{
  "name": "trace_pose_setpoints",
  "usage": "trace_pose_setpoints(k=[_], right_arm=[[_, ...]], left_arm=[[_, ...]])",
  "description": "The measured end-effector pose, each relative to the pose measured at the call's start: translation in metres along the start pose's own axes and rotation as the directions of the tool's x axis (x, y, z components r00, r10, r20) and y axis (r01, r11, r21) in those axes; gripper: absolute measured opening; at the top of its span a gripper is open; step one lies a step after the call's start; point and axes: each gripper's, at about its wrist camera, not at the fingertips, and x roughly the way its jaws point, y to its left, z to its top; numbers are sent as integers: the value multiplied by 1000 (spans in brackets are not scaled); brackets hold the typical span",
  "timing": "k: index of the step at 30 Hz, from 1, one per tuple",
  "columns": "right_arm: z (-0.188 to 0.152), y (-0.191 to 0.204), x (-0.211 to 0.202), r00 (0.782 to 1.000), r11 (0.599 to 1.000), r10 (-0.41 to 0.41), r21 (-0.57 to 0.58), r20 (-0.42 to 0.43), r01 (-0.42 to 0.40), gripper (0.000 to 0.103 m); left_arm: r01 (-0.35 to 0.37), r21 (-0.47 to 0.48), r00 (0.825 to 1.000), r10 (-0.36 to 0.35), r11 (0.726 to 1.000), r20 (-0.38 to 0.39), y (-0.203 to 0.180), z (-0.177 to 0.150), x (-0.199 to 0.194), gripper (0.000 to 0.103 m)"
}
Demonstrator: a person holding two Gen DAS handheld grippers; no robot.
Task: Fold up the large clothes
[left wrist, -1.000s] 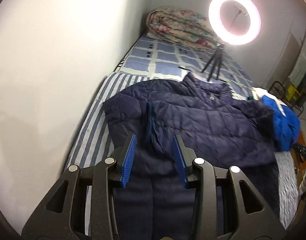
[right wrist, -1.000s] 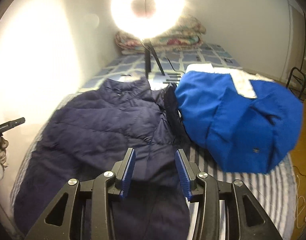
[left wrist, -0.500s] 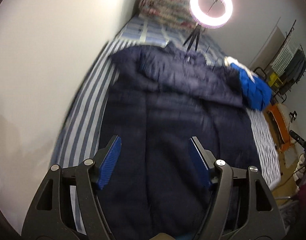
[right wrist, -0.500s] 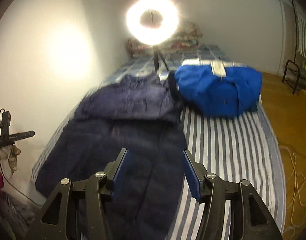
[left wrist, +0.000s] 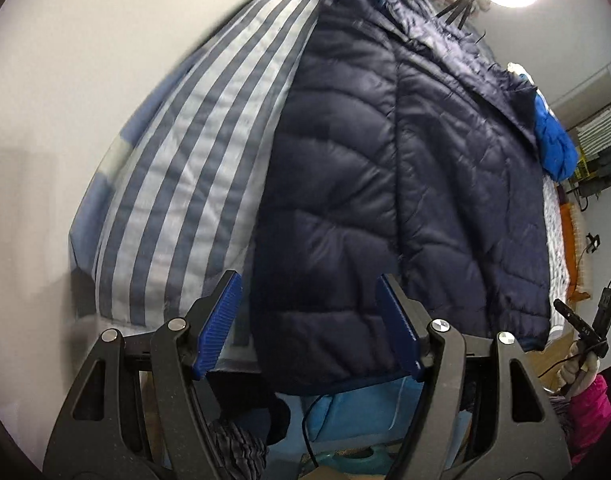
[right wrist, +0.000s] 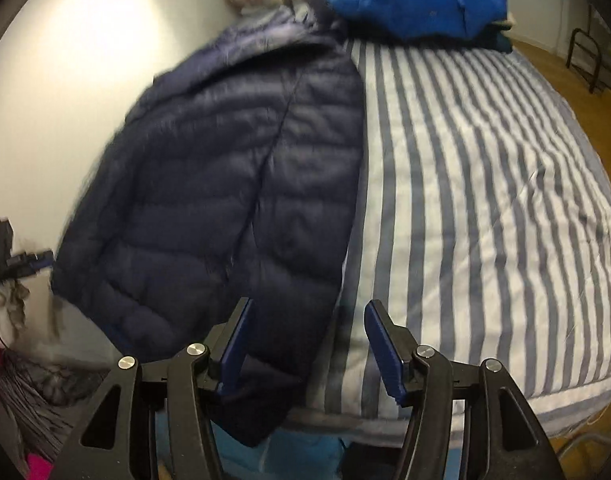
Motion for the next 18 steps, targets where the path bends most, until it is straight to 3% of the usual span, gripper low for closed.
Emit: trace_pose_setpoints(k=[7,10,13,14,15,17,18], right_arm=[[-20,7,14,999,999,36,13,-32,-36,64],[-20,7,14,998,999,48,15,-39,-48,65],[-20,2,17,993,993,106,56,-52,-103,64],[-21,2,17,992,992,114,59,-53,-111,62],[-21,3,17,990,990,130,60,-57,-126,59],[-23,3,18,982,984,172,66,-76,-167,40],[-23,5,18,980,982,181,62,-79,-176,35]], left_arm=[[-52,28,995,54,998,-83,4,-13,19,71],[-75,85,993,82,994,-82,-6,-17,22,71],[-68,81,994,75,994,-82,-6,-18,22,69],[-65,82,994,72,995,-80,-5,-18,22,66],[-62,81,995,68,995,-79,-5,-18,21,56],[-40,74,996,46,996,-79,-5,-16,19,35],[-19,66,996,24,998,-83,-6,-15,18,22]])
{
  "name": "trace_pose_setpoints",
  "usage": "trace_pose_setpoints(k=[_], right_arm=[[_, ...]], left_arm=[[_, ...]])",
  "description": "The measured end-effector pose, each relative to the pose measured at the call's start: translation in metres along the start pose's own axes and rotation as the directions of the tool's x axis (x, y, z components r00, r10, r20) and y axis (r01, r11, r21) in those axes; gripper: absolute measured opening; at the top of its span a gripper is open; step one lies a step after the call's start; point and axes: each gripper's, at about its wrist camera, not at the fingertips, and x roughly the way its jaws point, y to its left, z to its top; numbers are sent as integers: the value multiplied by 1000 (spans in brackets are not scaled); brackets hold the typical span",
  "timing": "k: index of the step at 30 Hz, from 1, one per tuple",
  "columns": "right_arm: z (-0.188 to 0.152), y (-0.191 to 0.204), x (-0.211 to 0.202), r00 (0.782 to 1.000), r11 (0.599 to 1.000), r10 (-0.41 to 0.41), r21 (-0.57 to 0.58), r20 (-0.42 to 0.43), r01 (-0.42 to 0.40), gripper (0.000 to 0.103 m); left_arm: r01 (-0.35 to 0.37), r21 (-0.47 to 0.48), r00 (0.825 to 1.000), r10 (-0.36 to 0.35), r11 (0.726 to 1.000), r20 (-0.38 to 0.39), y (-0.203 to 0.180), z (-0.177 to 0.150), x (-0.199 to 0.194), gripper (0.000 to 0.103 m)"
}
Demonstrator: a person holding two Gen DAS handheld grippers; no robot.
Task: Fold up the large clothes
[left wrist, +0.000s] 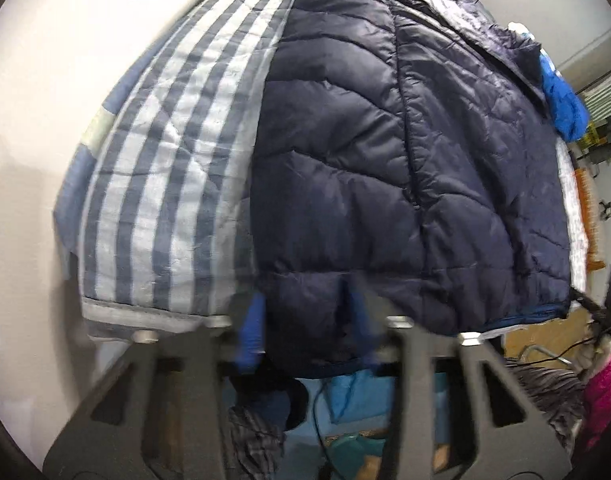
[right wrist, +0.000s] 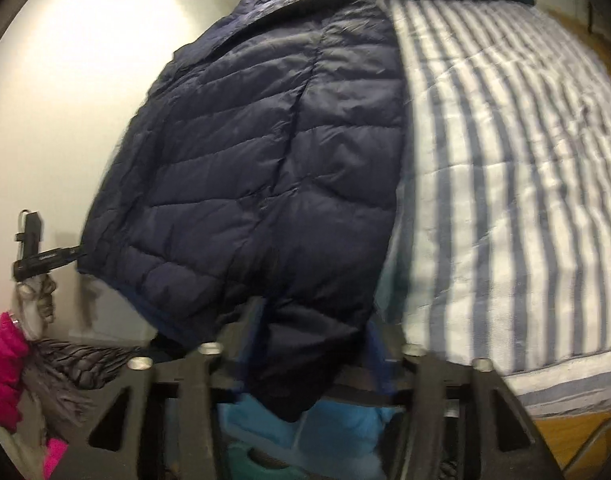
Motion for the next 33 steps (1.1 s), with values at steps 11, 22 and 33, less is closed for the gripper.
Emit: trace_pose_setpoints(k=[11,22,33], right_arm=[[6,46,-55,985,990,50,-137,164,-28,2],[-31,63,-119,954,975,188,-165,235,-151,1],[37,51,-134,934,978,181,-156,309,-137,1]], left_arm=[[-59,150,953,11,987,303,-47,-10,-80,5],[17,58,914,-39,998,403,-43,-39,-138,4],[59,54,874,-78,997,480,-57,5,-174,4]])
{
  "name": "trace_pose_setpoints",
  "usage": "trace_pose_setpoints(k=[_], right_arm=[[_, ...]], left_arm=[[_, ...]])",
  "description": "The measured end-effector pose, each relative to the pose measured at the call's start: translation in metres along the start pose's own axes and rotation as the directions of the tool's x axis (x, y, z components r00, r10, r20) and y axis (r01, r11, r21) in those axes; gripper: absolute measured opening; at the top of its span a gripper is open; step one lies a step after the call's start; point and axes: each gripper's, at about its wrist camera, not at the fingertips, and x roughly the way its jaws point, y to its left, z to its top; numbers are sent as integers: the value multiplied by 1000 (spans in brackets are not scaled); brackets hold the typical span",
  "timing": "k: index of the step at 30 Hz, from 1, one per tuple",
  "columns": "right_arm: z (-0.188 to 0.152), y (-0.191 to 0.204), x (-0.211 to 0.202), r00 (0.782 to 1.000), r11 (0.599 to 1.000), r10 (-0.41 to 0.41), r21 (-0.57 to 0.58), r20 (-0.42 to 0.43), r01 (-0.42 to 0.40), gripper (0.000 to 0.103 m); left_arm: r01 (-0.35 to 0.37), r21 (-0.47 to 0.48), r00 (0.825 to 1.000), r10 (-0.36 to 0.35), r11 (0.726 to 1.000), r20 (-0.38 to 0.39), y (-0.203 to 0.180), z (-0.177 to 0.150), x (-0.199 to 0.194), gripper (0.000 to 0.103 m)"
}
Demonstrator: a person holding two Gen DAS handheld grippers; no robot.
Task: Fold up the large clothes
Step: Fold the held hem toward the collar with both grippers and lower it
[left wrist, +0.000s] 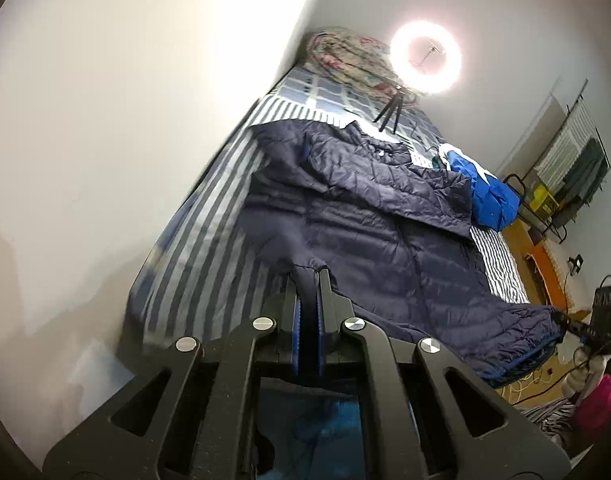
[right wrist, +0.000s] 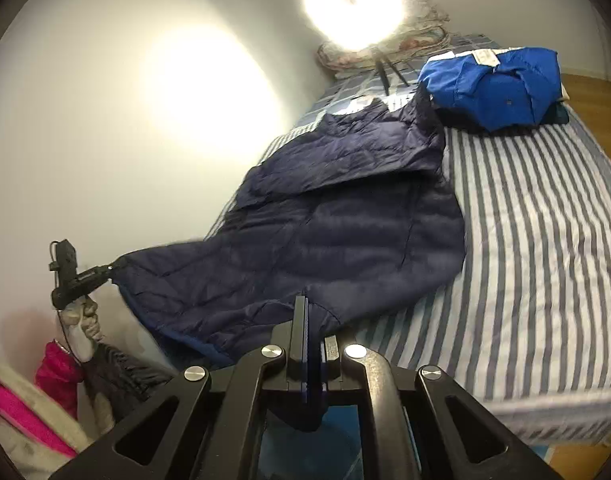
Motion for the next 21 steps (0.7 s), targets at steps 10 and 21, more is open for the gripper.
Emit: trace_pose_setpoints(k=[10,21], right_arm=[[92,-28,47,993,995,-98,4,62,98,1],[159,-82,137,979,977,-205,51,-19,206,1]], left_arm=[[-2,18,1000,1,1000,30,-17,102,89,4],[-113,12,992,113,994,-53,-22,160,231,4]])
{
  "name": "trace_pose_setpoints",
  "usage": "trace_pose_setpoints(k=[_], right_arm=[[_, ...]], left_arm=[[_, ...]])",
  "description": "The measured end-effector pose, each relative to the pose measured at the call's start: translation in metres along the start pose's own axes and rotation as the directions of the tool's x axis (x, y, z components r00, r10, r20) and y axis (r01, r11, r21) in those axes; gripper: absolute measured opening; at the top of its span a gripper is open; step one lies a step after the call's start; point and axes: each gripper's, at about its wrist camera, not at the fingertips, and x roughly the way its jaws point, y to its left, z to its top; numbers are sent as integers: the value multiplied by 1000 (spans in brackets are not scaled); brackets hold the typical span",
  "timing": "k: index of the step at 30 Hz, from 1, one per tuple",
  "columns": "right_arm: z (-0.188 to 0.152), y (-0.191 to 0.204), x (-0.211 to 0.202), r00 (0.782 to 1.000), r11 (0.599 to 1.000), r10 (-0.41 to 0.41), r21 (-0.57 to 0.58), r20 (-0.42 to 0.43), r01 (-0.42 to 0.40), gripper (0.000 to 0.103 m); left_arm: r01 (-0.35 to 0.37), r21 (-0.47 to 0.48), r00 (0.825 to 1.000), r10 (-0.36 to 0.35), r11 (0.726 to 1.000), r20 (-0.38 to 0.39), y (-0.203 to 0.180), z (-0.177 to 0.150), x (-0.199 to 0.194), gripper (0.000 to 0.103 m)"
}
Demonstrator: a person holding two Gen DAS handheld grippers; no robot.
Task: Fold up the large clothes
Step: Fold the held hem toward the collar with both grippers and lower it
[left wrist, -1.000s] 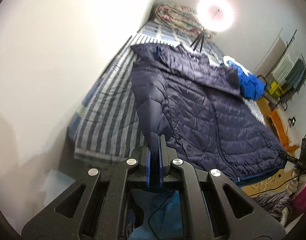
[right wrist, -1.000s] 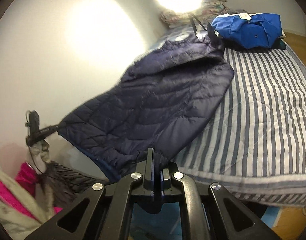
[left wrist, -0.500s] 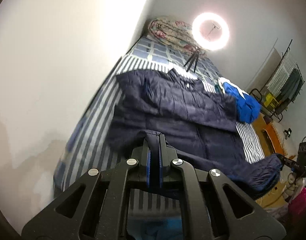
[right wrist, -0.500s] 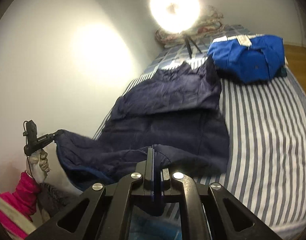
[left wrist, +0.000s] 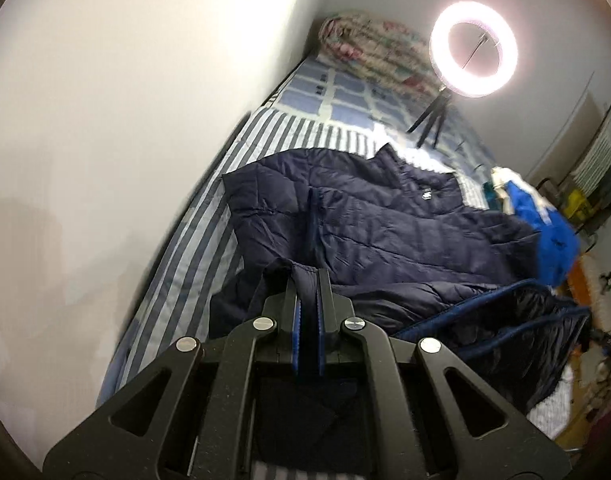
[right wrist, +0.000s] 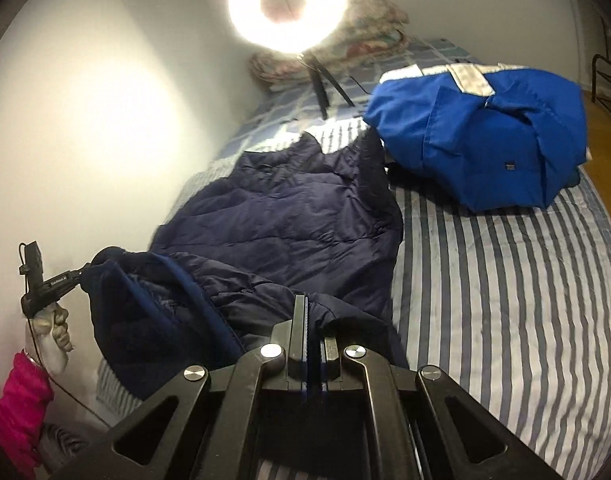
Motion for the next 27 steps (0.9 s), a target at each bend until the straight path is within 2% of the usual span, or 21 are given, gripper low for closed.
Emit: trace_pose_setpoints(k=[4,8,13,14,15,18,19,21,22,23,24,27], right_arm=[[19,-10,31,1000,1000,-24,0,-6,24,1],[36,-24,61,999,999,-35,24,-12,35,1],[37,-41,98,995,998,-41,48,-96,46,3],[35,-44,101,994,998,-33,51,-104,38,5],[34,-47,102,994,998,-20,54,-109,26,8],[34,-59,100,991,996,50,85,-128,-39,18],[35,-64,94,989,992,88,103,-119,-76,25],[35,-71,84,985,984,144,121,-90,-133,42],[34,-75,75,984,981,165,118,-68,-156,61],[33,-76,68,986,982,158,109,-51,-152,75],[32,-78,62,990,987,138,90,-32,-134,76],[29,-81,52,993,991,117,59,1,-117,76]], left_arm=[[-26,19,999,27,999,-20,-2,10,35,4],[-41,-1,999,41,999,-31,0,23,66,4],[-51,24,994,53,998,-93,-1,29,112,4],[-53,26,993,55,998,-100,0,28,115,5],[-52,28,992,55,998,-112,1,28,121,12],[-10,24,991,14,1000,-133,4,32,123,34],[7,15,991,-5,1000,-131,5,34,121,42],[36,-11,991,-37,999,-129,10,38,115,53],[53,-32,991,-57,998,-121,14,41,110,58],[64,-52,992,-69,997,-105,19,44,105,62],[64,-71,994,-70,995,-83,25,48,99,70],[56,-73,997,-59,996,-44,39,55,87,71]])
